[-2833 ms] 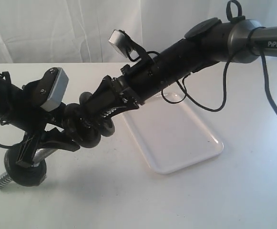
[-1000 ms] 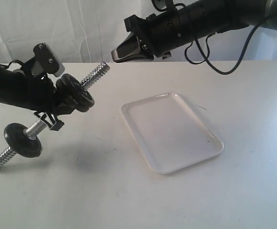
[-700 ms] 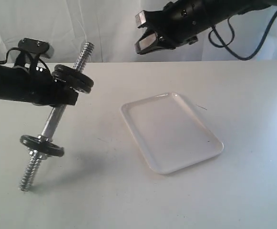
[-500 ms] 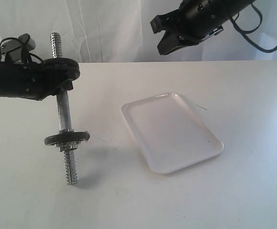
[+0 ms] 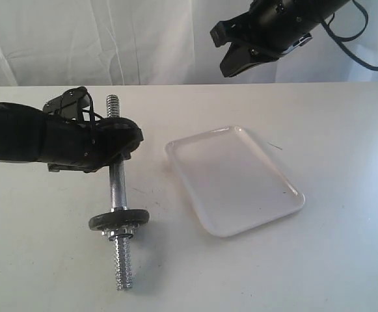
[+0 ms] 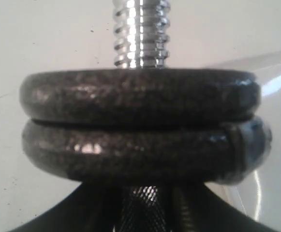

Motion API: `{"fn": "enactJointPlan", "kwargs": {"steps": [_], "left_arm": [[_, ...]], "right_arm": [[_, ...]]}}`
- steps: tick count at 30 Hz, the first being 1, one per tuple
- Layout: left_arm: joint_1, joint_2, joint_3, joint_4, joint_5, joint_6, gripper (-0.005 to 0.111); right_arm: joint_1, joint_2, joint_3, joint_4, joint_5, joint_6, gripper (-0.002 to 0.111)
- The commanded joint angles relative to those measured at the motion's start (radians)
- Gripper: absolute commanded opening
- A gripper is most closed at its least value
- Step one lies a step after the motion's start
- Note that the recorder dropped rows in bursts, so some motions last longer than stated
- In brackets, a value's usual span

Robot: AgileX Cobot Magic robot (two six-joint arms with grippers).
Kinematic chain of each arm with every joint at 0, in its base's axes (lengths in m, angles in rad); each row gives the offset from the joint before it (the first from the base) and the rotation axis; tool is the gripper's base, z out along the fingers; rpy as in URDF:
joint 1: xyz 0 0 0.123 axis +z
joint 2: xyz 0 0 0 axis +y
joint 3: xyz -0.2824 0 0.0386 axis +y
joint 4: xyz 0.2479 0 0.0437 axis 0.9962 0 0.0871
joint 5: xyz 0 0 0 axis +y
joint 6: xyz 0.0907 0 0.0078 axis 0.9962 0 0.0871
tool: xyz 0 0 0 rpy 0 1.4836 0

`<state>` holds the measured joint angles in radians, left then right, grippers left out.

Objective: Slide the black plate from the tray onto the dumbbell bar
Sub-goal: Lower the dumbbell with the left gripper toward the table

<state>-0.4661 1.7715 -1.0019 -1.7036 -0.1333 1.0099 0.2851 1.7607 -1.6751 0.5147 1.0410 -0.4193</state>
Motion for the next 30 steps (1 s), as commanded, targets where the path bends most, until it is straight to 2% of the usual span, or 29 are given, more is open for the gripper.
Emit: {"fn": "enactJointPlan", "kwargs": {"steps": [1,10,13,30], "left_arm": [[-0.023,-0.047,-0.045,-0.041,-0.029,-0.089,0.0],[-0.027,-0.023,-0.045,-0.041,-0.049,-0.207,0.0],[-0.027,0.009,-0.045,-0.041,0.02,-0.291,0.0],[-0.027,0.056,-0.045,-0.041,0.075,-0.298,0.0]], "right_arm": [[-0.007,-0.015,0.002,-0.003,0.008,0.003,0.0],[-0.007,-0.015,0.002,-0.003,0.019,0.005,0.0],[-0.007,-0.015,0.002,-0.003,0.034,0.005,0.0],[-0.007,-0.015,0.002,-0.003,0.061,0.005,0.0]]}}
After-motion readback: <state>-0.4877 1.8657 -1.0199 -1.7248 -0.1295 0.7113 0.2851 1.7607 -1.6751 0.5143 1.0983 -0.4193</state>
